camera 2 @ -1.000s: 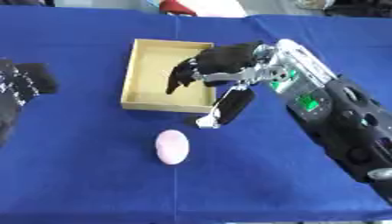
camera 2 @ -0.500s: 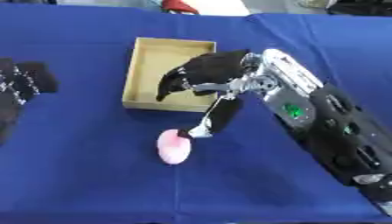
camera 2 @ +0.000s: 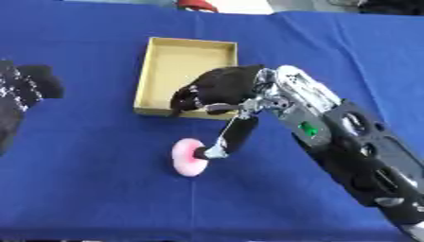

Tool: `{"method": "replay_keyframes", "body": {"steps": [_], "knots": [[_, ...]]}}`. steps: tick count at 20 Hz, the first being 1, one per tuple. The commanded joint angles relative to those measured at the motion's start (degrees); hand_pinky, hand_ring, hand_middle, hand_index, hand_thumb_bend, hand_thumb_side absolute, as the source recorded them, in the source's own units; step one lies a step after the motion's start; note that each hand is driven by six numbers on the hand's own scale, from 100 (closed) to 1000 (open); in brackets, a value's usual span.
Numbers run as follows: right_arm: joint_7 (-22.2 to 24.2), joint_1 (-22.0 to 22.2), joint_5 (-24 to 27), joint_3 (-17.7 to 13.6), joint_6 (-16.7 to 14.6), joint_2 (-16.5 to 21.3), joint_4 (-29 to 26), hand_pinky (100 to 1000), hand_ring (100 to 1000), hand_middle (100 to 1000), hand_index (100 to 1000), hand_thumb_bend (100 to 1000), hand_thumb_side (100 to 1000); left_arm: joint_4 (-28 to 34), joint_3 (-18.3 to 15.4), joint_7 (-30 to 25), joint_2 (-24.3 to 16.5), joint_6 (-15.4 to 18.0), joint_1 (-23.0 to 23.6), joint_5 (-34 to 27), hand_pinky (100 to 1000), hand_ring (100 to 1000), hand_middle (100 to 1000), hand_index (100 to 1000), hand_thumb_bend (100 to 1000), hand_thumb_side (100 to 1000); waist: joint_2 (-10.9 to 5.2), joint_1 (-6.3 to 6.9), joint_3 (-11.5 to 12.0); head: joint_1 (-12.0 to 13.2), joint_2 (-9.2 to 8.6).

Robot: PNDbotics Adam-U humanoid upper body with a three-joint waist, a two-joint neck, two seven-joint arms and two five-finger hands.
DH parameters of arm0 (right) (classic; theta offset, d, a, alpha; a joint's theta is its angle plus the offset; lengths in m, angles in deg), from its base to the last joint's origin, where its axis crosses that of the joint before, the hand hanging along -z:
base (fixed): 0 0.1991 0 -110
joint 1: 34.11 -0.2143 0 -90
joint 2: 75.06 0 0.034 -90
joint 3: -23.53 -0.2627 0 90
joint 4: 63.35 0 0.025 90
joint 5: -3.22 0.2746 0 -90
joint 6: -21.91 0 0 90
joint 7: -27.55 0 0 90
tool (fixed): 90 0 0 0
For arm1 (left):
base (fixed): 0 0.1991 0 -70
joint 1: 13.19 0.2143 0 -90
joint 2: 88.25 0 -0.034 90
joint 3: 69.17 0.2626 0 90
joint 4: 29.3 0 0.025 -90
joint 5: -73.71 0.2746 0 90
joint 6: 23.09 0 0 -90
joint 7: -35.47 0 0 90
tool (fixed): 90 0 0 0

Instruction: Pick up objects on the table and place them in the box.

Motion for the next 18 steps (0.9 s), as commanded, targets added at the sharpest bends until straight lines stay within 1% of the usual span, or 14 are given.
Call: {"method": "replay_keyframes", "body": {"steps": [1,5,9,13,18], "knots": [[4.8,-0.6,-0.4,-0.2,-5.3,1.2,-0.6,773,787,870,891,333,680,0.8,0.1,-0.2,-0.8,0.1,-0.7,0.3,745,689,625,781,174,1000,-0.73,0.22,0.0,0.1,0.29],[5.2,-0.2,0.5,0.1,-5.3,1.4,-0.6,769,786,871,862,313,684,0.8,0.1,-0.2,-0.9,0.1,-0.7,0.4,746,689,625,781,174,1000,-0.61,0.13,0.1,0.2,0.29],[5.6,0.8,1.1,0.2,-4.1,1.0,0.4,764,783,877,865,313,683,0.8,0.1,-0.3,-0.8,0.1,-0.8,0.5,746,689,626,781,173,1000,-0.39,0.17,0.2,0.2,0.29],[5.2,1.8,0.4,0.2,-3.4,0.4,1.5,758,779,875,860,303,684,0.8,0.1,-0.3,-0.8,0.1,-0.8,0.5,746,689,626,781,173,1000,-0.11,0.29,0.3,0.1,0.29],[4.0,2.9,-0.8,0.2,-3.5,-0.4,2.5,753,775,871,841,281,685,0.9,0.1,-0.3,-0.7,0.1,-0.9,0.6,747,690,626,781,173,1000,0.09,0.43,0.5,-0.1,0.29]]}}
